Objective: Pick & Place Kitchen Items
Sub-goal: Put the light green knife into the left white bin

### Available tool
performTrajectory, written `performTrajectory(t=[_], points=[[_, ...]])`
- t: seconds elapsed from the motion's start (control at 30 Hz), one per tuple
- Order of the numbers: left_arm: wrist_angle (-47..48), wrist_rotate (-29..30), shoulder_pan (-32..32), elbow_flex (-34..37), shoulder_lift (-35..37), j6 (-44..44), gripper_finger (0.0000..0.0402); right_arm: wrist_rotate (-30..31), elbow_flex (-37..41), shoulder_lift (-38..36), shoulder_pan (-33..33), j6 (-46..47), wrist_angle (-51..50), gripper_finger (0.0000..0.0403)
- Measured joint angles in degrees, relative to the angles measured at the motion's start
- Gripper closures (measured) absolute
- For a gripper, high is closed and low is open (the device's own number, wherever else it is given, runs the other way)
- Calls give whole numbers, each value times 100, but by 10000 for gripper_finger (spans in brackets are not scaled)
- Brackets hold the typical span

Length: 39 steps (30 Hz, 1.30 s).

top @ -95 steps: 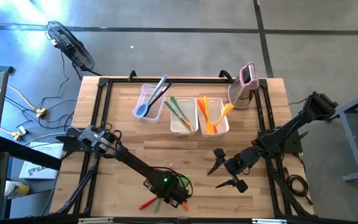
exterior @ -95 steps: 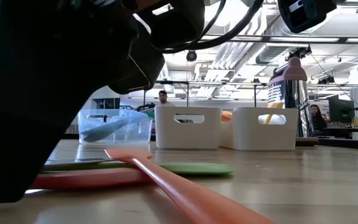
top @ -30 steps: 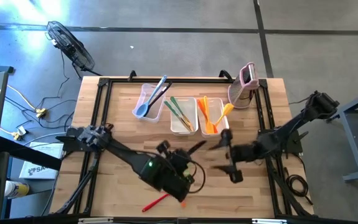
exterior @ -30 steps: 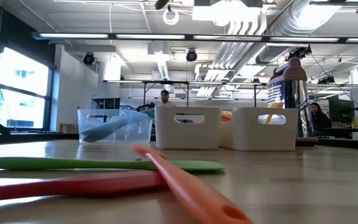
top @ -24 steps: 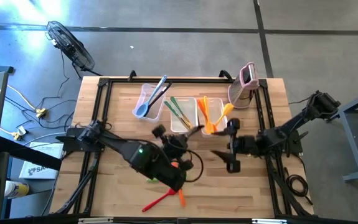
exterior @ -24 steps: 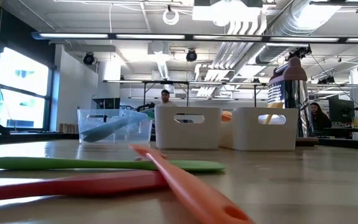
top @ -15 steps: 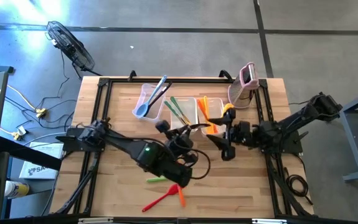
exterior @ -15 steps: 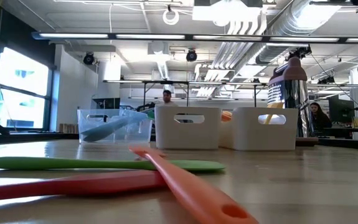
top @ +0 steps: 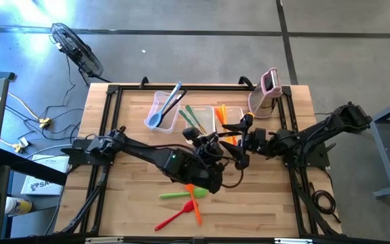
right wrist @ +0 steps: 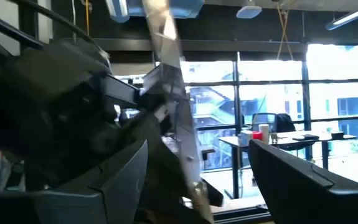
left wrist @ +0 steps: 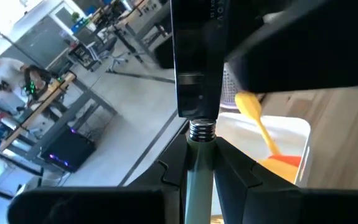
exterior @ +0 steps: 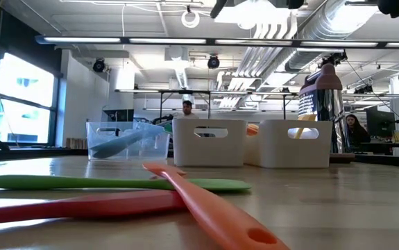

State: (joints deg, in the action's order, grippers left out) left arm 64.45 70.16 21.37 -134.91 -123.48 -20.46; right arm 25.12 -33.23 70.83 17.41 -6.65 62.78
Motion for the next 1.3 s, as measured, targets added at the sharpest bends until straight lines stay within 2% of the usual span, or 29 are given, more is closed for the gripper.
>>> performTrajectory(t=[0.2,0.3,0.4,0.57,0.6,0.87,1.13,1.3], points=[[-519,-187,0,-3,0,535,358,-105,0,0,-221,-90,-23,138],[-521,-142,0,-3,0,537,358,-170,2,0,-262,-90,-159,169],[-518,-81,0,-3,0,535,358,-108,2,0,-256,-70,-351,229],[-506,-122,-11,-3,0,524,358,-199,3,0,-251,-412,-482,362],[-489,-143,-11,-3,0,520,358,-215,2,0,-251,-528,-504,378],[-392,-324,-4,-3,4,512,355,-273,3,-2,-254,-565,-610,382],[-110,-775,0,-5,17,522,256,-271,4,-85,-251,-564,-953,383],[166,-865,7,-5,14,522,228,-55,4,-302,-256,-633,-1394,383]])
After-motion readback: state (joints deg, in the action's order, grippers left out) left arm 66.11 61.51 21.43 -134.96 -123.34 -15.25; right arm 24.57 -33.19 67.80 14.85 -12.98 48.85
